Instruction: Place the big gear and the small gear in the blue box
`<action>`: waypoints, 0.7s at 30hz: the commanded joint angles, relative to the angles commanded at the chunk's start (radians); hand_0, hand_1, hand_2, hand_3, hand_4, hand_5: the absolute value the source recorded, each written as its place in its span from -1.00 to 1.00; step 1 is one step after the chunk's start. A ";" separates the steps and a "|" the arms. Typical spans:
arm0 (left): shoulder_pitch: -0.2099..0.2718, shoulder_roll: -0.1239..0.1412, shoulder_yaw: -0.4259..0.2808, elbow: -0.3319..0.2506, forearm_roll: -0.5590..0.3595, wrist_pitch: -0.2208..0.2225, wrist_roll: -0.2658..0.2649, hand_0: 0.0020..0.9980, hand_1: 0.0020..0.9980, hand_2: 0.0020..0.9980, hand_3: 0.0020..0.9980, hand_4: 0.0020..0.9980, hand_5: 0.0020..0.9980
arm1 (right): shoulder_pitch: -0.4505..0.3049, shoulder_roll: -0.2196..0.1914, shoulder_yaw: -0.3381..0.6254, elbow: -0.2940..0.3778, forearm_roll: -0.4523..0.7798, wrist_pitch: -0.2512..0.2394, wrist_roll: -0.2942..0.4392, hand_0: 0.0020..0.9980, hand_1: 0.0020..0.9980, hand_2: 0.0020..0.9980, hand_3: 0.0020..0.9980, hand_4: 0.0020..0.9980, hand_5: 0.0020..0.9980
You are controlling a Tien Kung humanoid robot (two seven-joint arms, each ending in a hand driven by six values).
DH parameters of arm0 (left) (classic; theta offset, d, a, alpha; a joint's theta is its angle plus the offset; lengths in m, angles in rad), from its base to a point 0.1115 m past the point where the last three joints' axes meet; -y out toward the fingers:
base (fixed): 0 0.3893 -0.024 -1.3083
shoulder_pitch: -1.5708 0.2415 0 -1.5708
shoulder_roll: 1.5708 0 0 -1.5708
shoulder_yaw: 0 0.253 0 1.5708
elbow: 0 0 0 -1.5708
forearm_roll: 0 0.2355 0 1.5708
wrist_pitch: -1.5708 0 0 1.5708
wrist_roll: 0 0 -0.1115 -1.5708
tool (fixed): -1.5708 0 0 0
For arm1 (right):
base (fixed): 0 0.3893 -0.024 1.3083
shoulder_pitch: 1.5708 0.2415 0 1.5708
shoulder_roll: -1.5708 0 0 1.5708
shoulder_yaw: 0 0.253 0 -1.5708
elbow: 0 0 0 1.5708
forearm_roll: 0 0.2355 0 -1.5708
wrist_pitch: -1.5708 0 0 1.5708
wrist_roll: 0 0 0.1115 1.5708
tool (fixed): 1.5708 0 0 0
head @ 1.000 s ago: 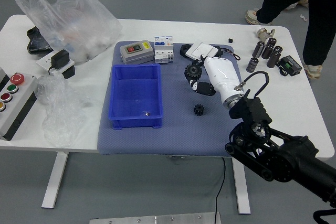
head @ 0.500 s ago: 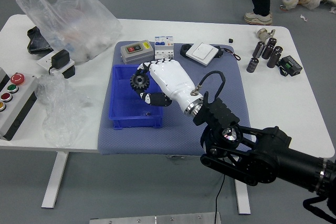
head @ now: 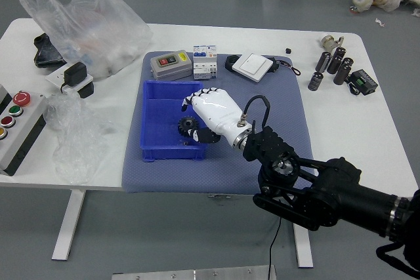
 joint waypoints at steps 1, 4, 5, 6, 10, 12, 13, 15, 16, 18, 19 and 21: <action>0.000 0.000 0.000 0.000 0.000 0.000 0.000 0.28 0.23 0.20 0.30 0.28 -0.37 | 0.000 0.000 0.000 0.002 -0.001 0.001 0.000 0.55 0.68 0.65 0.50 0.34 -0.52; 0.000 0.000 0.001 0.000 0.000 0.000 0.000 0.28 0.23 0.20 0.30 0.28 -0.37 | 0.000 -0.001 -0.003 0.007 0.003 -0.001 0.002 0.58 0.71 0.71 0.66 0.48 -0.48; 0.000 0.000 0.000 0.000 0.001 0.000 0.000 0.28 0.23 0.20 0.30 0.28 -0.37 | -0.001 -0.001 -0.003 0.009 0.006 -0.004 0.003 0.58 0.71 0.71 0.66 0.48 -0.48; 0.000 0.000 0.000 0.000 0.001 0.000 0.000 0.28 0.23 0.20 0.30 0.28 -0.37 | -0.003 -0.002 -0.002 0.012 0.009 -0.009 0.006 0.58 0.71 0.71 0.66 0.48 -0.48; 0.000 -0.001 -0.002 0.000 0.003 0.000 0.000 0.28 0.23 0.20 0.30 0.28 -0.37 | -0.021 -0.012 0.031 0.050 0.041 -0.054 0.020 0.56 0.69 0.69 0.66 0.49 -0.47; 0.000 -0.001 -0.002 0.000 0.003 0.000 -0.001 0.28 0.23 0.20 0.30 0.28 -0.37 | -0.046 -0.026 0.069 0.087 0.065 -0.088 0.028 0.56 0.69 0.69 0.66 0.49 -0.47; 0.000 -0.001 -0.002 0.000 0.002 0.000 -0.001 0.28 0.23 0.20 0.30 0.28 -0.37 | -0.061 -0.034 0.090 0.107 0.073 -0.103 0.030 0.56 0.69 0.69 0.66 0.49 -0.47; 0.000 -0.002 -0.003 0.000 0.002 0.000 -0.002 0.28 0.23 0.20 0.30 0.28 -0.37 | -0.095 -0.056 0.132 0.143 0.075 -0.122 0.024 0.49 0.58 0.61 0.63 0.47 -0.49; 0.001 -0.003 -0.003 0.000 0.002 0.000 -0.002 0.28 0.23 0.20 0.30 0.28 -0.37 | -0.114 -0.067 0.155 0.161 0.074 -0.128 0.020 0.49 0.58 0.61 0.63 0.47 -0.49; 0.003 -0.003 -0.005 0.000 0.002 0.000 -0.002 0.28 0.23 0.20 0.30 0.28 -0.37 | -0.156 -0.099 0.201 0.187 0.075 -0.130 0.005 0.49 0.58 0.61 0.63 0.47 -0.49; 0.004 -0.004 -0.007 0.000 0.003 0.000 -0.001 0.28 0.23 0.20 0.30 0.28 -0.37 | -0.178 -0.115 0.222 0.194 0.077 -0.130 -0.001 0.49 0.58 0.61 0.63 0.47 -0.49; 0.005 -0.004 -0.011 0.000 0.006 0.000 -0.001 0.28 0.23 0.20 0.30 0.28 -0.37 | -0.218 -0.137 0.259 0.199 0.095 -0.133 -0.007 0.38 0.46 0.53 0.59 0.48 -0.50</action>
